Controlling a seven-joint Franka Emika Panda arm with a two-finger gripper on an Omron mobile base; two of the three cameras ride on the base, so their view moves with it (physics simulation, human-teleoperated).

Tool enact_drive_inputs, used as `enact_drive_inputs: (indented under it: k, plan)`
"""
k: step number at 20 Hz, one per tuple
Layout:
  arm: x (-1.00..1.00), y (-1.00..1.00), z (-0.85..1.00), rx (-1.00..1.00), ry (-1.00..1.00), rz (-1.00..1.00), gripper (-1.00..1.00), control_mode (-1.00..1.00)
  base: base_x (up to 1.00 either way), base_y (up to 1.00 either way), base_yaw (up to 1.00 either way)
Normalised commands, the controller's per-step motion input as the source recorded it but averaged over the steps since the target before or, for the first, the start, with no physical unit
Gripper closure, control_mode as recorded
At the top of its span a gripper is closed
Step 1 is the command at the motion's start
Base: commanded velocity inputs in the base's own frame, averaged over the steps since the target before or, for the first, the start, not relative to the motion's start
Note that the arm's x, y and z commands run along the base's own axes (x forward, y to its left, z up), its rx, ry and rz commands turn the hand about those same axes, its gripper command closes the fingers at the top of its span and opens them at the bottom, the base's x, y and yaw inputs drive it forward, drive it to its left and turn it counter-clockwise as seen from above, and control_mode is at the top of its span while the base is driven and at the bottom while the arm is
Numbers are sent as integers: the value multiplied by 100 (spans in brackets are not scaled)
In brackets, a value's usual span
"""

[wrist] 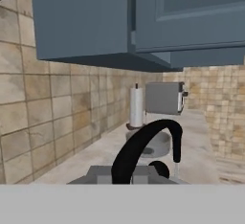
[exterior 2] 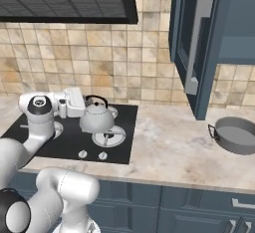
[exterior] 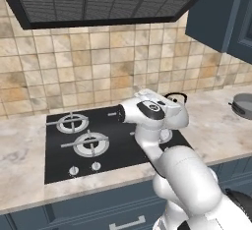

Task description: Pick the kettle from the cabinet and place it on a stove burner. Then pick the pot from the counter and place it on another stove burner. Finally, turn both burners on.

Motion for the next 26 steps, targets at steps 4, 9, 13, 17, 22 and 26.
enact_drive_inputs:
  k: [4, 9, 13, 17, 22, 26]
  plan:
    - [6, 0, -27, -1, -4, -10, 100, -100, 0, 0, 0]
    - [6, 0, -16, 0, 0, -4, 100, -100, 0, 0, 0]
    - [25, 0, -16, 0, -2, -5, 100, -100, 0, 0, 0]
    - [25, 0, -15, 0, -1, -5, 100, -100, 0, 0, 0]
    - [28, 0, -17, 0, -2, -5, 100, -100, 0, 0, 0]
    - [22, 1, -18, 0, -2, -5, 100, -100, 0, 0, 0]
